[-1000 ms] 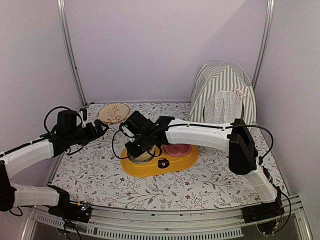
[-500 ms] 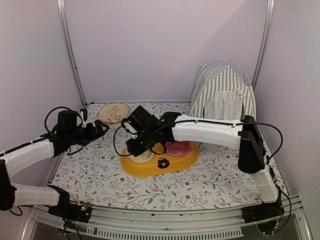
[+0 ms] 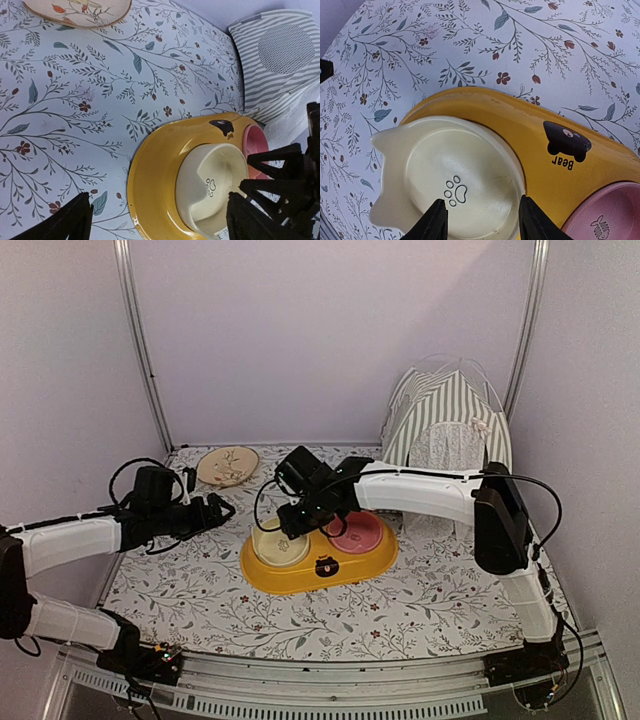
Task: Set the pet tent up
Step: Adjust the pet food bowl with the pet food container.
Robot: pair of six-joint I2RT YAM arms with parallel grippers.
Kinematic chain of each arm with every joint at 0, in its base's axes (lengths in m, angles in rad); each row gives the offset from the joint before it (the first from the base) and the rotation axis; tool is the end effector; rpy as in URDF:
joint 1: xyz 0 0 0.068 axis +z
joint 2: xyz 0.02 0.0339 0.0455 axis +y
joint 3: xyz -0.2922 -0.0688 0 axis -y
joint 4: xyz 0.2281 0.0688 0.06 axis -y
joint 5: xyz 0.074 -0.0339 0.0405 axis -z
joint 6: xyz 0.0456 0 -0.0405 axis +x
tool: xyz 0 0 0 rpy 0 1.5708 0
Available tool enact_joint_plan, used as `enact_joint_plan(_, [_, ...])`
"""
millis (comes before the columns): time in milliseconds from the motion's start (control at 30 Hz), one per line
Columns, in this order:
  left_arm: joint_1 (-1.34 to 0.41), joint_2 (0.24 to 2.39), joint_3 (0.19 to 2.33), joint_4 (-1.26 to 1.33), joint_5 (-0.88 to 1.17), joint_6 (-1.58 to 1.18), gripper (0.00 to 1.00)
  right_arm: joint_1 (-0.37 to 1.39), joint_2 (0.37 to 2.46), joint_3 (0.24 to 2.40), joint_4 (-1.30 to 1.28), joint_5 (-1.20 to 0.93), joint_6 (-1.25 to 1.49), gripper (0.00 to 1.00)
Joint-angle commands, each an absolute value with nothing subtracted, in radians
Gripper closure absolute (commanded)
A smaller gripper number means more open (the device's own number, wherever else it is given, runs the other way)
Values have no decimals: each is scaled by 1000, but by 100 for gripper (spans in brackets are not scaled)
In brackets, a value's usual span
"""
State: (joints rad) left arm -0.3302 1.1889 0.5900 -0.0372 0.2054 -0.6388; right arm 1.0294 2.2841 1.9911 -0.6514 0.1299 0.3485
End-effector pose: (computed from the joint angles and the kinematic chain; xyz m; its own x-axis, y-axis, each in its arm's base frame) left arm 0.2134 -0.0830 0.2351 -0.7330 -0.3658 -0.5736 0.0444 0.8156 -0.5769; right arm 0.2714 0.4398 0.2294 -0.6692 -0.4558 -0.5868 -0.6193 0.7785 0.1016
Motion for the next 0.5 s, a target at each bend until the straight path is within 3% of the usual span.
enact_joint_plan(0, [-384, 1259, 627, 0, 209, -605, 9, 1012, 2376, 2043, -687, 129, 385, 50])
enact_joint_plan(233, [-449, 1380, 673, 17, 186, -588, 26, 1036, 2389, 1990, -728, 109, 403, 59])
enact_joint_plan(467, [-500, 1445, 709, -2, 132, -568, 36, 1035, 2376, 2038, -792, 167, 402, 60])
